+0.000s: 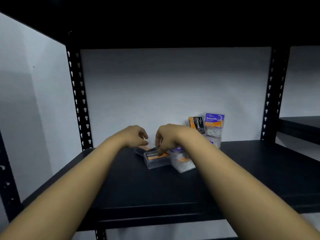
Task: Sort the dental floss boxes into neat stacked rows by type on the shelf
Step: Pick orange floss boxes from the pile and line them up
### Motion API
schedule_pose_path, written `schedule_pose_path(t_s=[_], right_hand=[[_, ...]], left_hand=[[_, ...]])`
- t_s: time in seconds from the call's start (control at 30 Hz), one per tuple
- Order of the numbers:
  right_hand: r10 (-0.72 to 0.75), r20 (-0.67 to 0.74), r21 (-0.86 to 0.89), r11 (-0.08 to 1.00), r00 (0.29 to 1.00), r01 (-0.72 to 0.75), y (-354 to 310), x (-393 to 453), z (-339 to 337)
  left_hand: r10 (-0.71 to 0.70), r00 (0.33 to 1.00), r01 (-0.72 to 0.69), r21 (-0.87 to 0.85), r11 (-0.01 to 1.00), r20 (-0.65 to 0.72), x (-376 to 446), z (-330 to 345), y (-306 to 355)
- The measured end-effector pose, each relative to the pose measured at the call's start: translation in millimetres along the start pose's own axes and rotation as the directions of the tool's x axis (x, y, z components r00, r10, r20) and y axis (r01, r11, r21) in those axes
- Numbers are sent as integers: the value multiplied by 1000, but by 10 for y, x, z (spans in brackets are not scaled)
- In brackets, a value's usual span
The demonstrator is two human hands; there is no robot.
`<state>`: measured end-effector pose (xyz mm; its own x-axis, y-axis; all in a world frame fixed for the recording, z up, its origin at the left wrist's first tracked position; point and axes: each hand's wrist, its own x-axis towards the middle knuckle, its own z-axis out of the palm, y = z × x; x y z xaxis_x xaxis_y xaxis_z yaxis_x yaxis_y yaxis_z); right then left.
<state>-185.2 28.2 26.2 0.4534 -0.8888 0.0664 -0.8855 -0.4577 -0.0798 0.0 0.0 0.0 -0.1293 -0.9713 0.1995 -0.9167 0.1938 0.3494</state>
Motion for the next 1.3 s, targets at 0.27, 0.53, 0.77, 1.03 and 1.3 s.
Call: schedule_pose_path(t_s=[0.27, 0.53, 0.77, 1.03, 1.3], right_hand=[[56, 89, 64, 996, 994, -62, -39, 235, 188], [26, 4, 57, 998, 1000, -26, -14, 184, 404], [21, 6, 83, 996, 1000, -22, 25, 214, 467], [-64, -64, 120, 990, 996, 71, -23, 189, 462], [-135, -97, 142, 979, 986, 148, 21, 219, 535]], left_hand=[[117, 989, -116, -18, 993, 94, 224, 252, -436], [182, 969, -183, -6, 983, 169, 258, 377, -479], [151, 969, -155, 5, 988, 194, 258, 356, -526], [29, 993, -30, 9, 1000, 111, 154, 155, -676], [-32, 992, 24, 65, 998, 121, 63, 35, -677]])
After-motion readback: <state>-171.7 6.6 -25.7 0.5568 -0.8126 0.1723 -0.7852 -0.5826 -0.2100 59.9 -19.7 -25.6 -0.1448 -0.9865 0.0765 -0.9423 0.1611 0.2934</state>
